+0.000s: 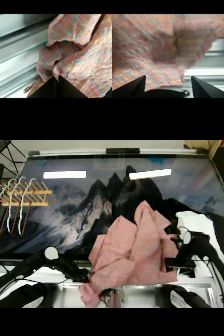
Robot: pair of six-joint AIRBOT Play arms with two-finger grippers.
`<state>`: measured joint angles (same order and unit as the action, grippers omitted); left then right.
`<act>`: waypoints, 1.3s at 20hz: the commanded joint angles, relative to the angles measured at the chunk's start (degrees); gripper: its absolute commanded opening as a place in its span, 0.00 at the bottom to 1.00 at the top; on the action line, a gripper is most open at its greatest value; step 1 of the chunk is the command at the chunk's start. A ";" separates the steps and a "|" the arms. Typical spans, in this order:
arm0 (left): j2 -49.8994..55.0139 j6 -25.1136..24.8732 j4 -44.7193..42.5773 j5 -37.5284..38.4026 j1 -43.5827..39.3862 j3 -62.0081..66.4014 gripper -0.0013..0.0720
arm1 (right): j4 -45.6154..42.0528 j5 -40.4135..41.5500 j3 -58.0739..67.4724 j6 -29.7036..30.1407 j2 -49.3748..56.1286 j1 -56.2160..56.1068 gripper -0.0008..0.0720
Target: Fold the shirts.
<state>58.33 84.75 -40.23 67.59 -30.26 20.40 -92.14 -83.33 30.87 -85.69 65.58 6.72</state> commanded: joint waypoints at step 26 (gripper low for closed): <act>-16.63 3.37 -34.77 -5.75 22.03 96.30 0.05 | 24.17 24.57 76.78 2.14 -24.02 -3.37 0.08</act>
<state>43.24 88.49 -73.03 64.27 -10.04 102.26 -74.59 -65.98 97.32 -83.83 44.10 3.31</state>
